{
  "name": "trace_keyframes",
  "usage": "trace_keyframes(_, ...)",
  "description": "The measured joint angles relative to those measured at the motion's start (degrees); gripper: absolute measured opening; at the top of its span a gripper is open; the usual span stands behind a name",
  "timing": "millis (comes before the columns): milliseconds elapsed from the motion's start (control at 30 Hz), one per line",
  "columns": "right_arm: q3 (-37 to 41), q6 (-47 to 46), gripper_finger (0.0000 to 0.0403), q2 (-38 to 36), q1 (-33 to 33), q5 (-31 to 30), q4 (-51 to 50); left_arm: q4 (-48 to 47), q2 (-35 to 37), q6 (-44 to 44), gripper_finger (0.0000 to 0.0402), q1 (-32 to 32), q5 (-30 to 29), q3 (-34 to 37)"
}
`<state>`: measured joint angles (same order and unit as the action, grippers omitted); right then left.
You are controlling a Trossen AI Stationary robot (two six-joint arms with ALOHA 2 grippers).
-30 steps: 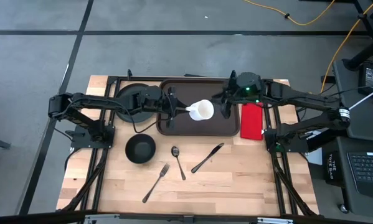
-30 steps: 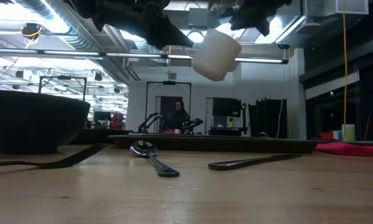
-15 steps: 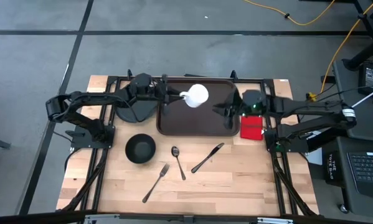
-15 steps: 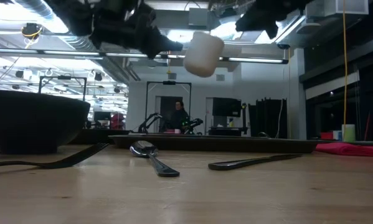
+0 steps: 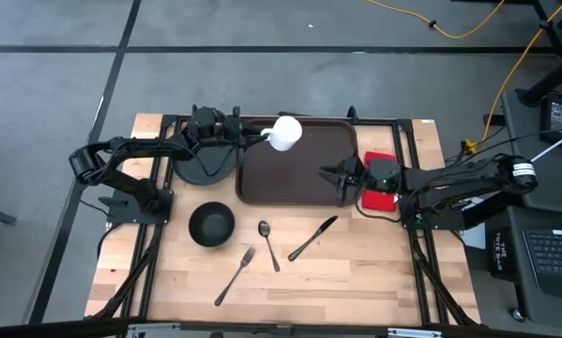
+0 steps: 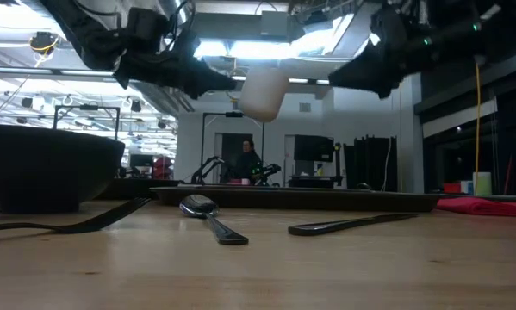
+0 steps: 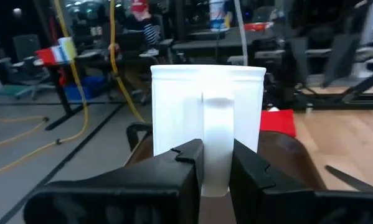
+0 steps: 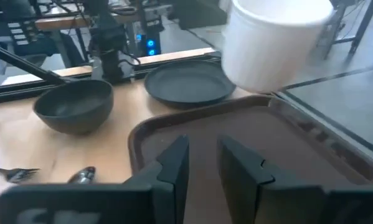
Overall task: Set up tray
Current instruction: Put the white mug on the top left of the brown tray
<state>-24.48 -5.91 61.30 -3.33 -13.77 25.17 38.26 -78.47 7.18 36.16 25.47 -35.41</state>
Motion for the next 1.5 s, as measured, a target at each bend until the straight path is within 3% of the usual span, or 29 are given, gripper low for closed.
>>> trace_keyframes(333, 6.0, 0.3, 0.0087, 0.0, 0.0, -0.2, 5.8, 9.1, -7.1, -1.9, 0.0041, 3.6, 3.2, 1.5)
trace_keyframes(667, 6.1, 0.3, 0.0087, 0.0, 0.0, -0.2, 5.9, 22.3, -20.4, -7.1, 0.004, 8.3, 3.4, 1.5)
trace_keyframes(800, 6.1, 0.3, 0.0087, 0.0, 0.0, -0.2, 5.9, 23.1, -23.1, -7.5, 0.0038, 9.6, 4.7, 1.5)
trace_keyframes(1033, 6.1, 0.8, 0.0087, 0.0, 0.0, -0.2, 5.6, 23.2, -23.8, -6.6, 0.0038, 11.8, 6.8, 1.8)
trace_keyframes(1200, 6.1, 0.9, 0.0087, 0.1, 0.0, -0.2, 5.4, 24.2, -23.8, -6.0, 0.0038, 13.9, 6.7, 5.9)
trace_keyframes(1367, 6.1, 1.8, 0.0087, 0.1, 0.0, -0.2, 5.4, 34.1, -23.8, -6.1, 0.0038, 15.4, 6.3, 11.6)
trace_keyframes(1500, 6.1, 1.7, 0.0087, 0.1, 0.0, -0.3, 5.4, 35.2, -23.8, -6.3, 0.0038, 16.6, 5.6, 13.6)
